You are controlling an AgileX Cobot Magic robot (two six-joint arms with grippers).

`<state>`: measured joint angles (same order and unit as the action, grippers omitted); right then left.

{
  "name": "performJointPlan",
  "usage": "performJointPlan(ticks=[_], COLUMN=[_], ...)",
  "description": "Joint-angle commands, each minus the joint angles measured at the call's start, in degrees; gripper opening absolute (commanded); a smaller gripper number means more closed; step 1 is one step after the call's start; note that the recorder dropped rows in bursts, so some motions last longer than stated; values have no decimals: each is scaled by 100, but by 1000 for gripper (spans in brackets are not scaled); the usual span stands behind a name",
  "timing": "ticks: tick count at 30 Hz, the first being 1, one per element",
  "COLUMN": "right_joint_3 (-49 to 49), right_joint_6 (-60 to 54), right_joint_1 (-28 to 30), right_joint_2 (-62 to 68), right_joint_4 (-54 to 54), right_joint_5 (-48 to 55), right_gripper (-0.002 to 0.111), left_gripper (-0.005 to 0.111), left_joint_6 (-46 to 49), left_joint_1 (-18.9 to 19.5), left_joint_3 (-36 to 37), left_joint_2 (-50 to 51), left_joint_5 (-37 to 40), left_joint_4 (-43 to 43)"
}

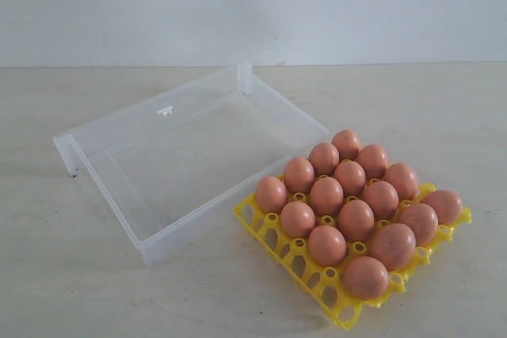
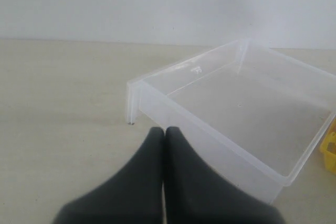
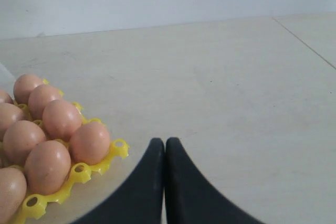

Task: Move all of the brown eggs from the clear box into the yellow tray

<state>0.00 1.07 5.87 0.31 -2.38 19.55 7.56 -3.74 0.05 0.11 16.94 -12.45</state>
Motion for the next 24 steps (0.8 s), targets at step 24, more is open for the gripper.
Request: performJointPlan(ticks=[24], right_joint_3=[0], right_joint_6=[14], right_joint_1=[36], right_joint_2=[-31], right_joint_4=[-12], right_joint_5=[-116], right_gripper=[0], left_gripper=[-4], left_joint_6=[2], left_joint_1=[81], left_joint_3=[-5], left_joint_2=[-11], left_joint_5=[-22], left_joint_4=[-22])
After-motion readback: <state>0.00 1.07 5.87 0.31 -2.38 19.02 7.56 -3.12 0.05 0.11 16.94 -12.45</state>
